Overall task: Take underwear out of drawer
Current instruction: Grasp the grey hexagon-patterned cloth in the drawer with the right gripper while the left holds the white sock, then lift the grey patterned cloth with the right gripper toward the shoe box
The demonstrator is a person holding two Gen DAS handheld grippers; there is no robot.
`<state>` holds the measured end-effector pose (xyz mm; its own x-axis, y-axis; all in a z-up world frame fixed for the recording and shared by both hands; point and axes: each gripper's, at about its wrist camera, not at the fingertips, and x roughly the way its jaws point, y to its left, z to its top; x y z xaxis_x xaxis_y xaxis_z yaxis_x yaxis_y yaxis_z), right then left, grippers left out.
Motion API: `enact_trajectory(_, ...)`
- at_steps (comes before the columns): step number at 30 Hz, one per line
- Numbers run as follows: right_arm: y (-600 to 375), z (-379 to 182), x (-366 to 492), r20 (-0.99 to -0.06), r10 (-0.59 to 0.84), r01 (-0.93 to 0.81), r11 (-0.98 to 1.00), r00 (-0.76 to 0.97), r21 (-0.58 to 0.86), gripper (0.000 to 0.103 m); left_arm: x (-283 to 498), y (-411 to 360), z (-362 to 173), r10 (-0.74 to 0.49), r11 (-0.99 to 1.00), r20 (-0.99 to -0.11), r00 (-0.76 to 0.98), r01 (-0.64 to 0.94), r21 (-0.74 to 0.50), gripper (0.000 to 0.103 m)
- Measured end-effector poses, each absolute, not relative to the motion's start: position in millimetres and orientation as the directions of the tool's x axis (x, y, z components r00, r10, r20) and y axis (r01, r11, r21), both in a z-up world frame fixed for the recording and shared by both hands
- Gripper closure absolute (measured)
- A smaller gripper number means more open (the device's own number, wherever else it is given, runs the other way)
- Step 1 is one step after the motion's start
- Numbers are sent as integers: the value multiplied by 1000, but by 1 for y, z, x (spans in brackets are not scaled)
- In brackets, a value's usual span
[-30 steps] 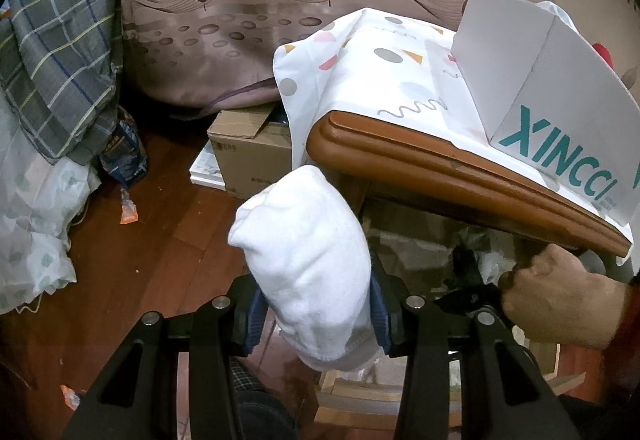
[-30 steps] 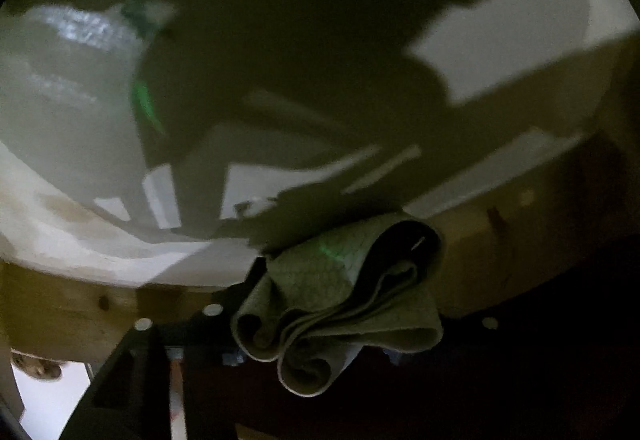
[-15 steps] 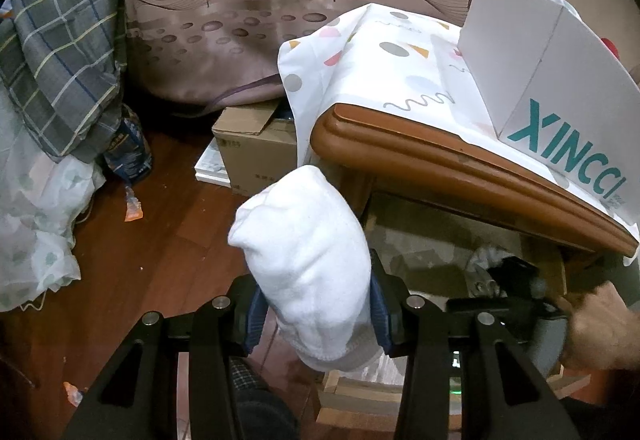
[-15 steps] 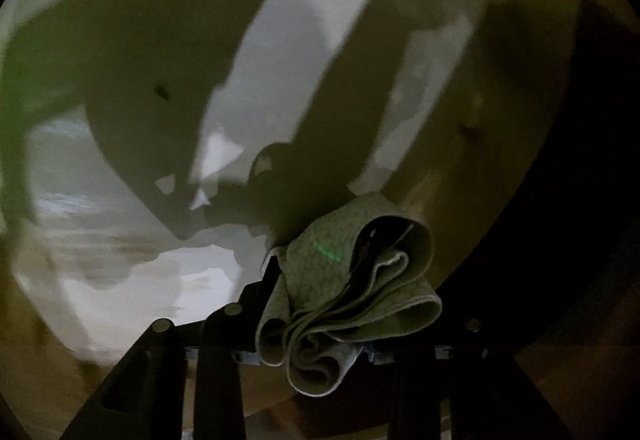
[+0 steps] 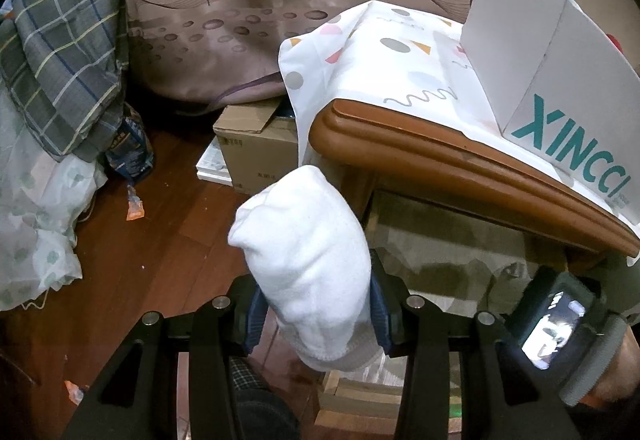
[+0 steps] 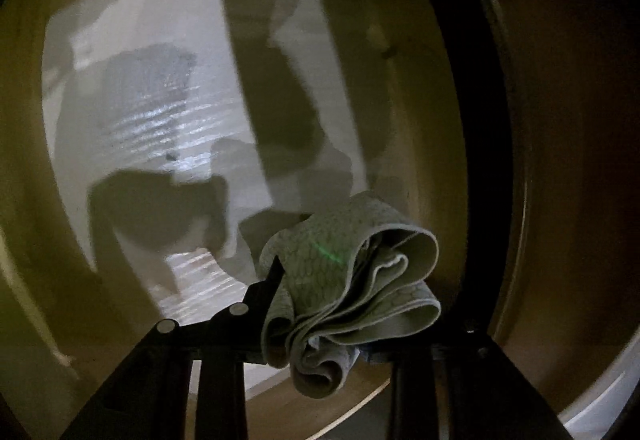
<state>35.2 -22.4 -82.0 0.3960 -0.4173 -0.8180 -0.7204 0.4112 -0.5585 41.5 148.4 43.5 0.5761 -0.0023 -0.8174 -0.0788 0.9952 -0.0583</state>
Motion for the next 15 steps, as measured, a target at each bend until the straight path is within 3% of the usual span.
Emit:
enact_trajectory(8, -55, -40, 63, -912, -251, -530, 750, 324, -395, 75, 42, 146, 45, -2, 995, -814, 581, -77, -57, 63)
enact_trajectory(15, -87, -25, 46, -941, -106, -354, 908, 321, -223, 75, 41, 143, 45, -27, 995, -815, 578, -63, -78, 63)
